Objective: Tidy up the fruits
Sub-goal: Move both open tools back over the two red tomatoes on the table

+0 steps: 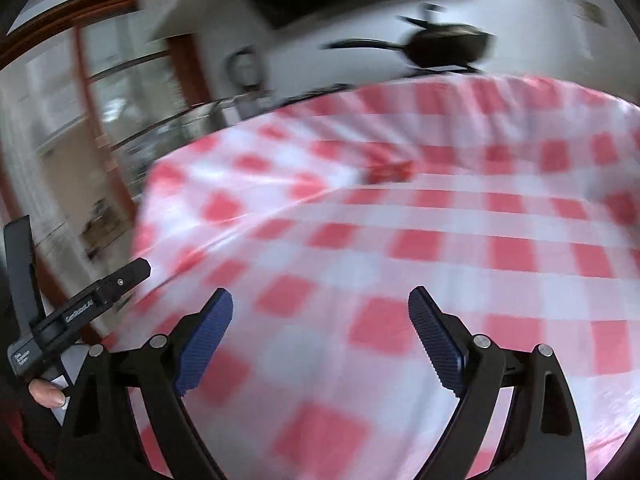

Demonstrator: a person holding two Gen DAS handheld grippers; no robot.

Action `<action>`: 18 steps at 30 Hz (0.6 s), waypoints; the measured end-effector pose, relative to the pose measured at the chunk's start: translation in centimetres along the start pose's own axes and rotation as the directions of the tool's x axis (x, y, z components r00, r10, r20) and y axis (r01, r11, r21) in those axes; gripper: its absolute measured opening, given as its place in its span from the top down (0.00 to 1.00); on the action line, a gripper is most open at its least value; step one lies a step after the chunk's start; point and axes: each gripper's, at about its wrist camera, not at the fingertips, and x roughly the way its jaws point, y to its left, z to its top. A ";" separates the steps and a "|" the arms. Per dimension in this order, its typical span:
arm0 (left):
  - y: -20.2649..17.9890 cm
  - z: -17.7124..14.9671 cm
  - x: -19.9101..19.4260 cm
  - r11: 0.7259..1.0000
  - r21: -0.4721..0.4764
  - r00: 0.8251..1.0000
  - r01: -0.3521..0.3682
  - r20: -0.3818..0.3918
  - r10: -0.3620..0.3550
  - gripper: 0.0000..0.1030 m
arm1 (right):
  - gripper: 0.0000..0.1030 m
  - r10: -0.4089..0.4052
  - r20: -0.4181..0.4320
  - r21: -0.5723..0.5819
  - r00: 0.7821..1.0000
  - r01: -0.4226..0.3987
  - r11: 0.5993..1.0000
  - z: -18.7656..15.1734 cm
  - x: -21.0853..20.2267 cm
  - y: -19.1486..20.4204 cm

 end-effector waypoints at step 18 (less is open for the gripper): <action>-13.4 5.2 22.1 1.000 0.014 0.977 0.023 -0.211 -0.020 0.02 | 0.16 -0.207 -0.077 0.150 0.975 0.216 0.965 5.8 9.4 -11.8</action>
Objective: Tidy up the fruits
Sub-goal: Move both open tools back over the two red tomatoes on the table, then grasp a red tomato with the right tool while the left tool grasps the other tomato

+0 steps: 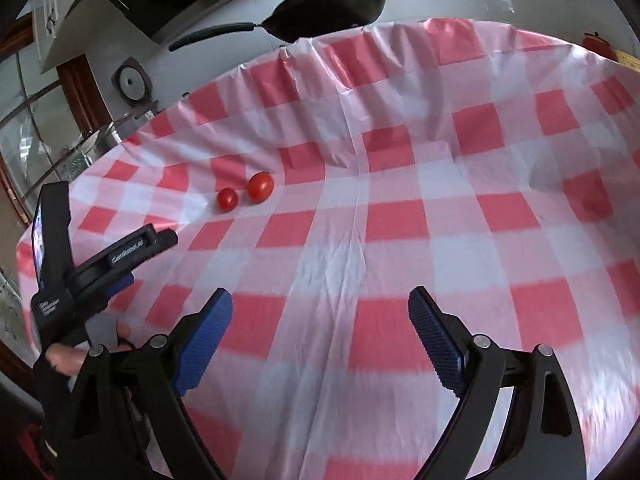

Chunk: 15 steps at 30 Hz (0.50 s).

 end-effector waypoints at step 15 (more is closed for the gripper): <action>2.5 1.3 2.4 0.997 -0.064 0.994 0.048 -0.096 -0.054 0.02 | 0.34 0.003 -0.132 -0.018 0.991 -0.006 1.000 9.8 16.7 4.6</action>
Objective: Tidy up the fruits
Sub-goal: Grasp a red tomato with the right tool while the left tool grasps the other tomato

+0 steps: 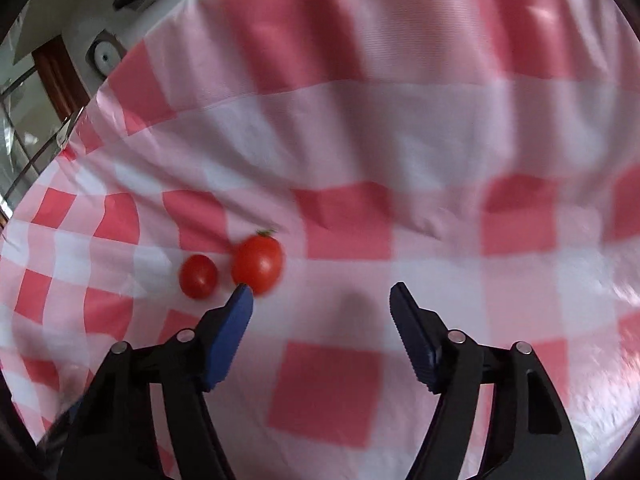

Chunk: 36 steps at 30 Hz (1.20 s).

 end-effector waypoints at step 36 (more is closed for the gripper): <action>-8.8 5.3 8.2 0.980 0.201 0.999 -0.009 -0.042 0.018 0.32 | 0.63 0.081 0.099 0.226 0.992 -0.102 0.969 -3.4 -4.2 -4.7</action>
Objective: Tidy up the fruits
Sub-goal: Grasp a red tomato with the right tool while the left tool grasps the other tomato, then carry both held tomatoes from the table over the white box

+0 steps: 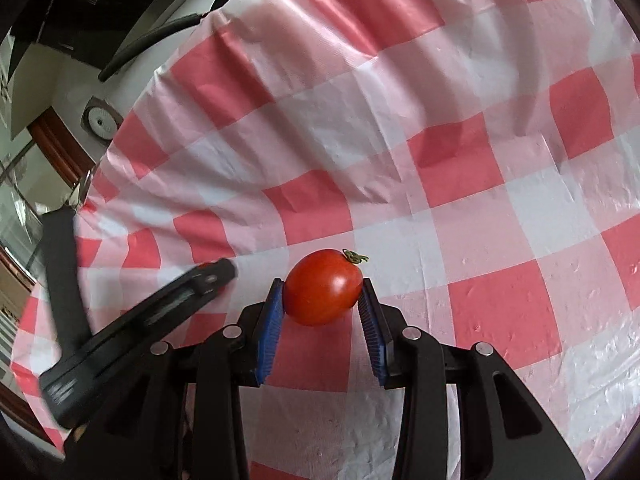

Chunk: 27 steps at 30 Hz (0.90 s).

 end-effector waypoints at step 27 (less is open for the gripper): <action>25.3 -29.5 -36.8 0.916 -0.289 0.910 -0.278 0.227 0.348 0.68 | 0.63 0.258 -0.142 -0.308 0.956 -0.291 0.906 -16.7 -13.8 14.3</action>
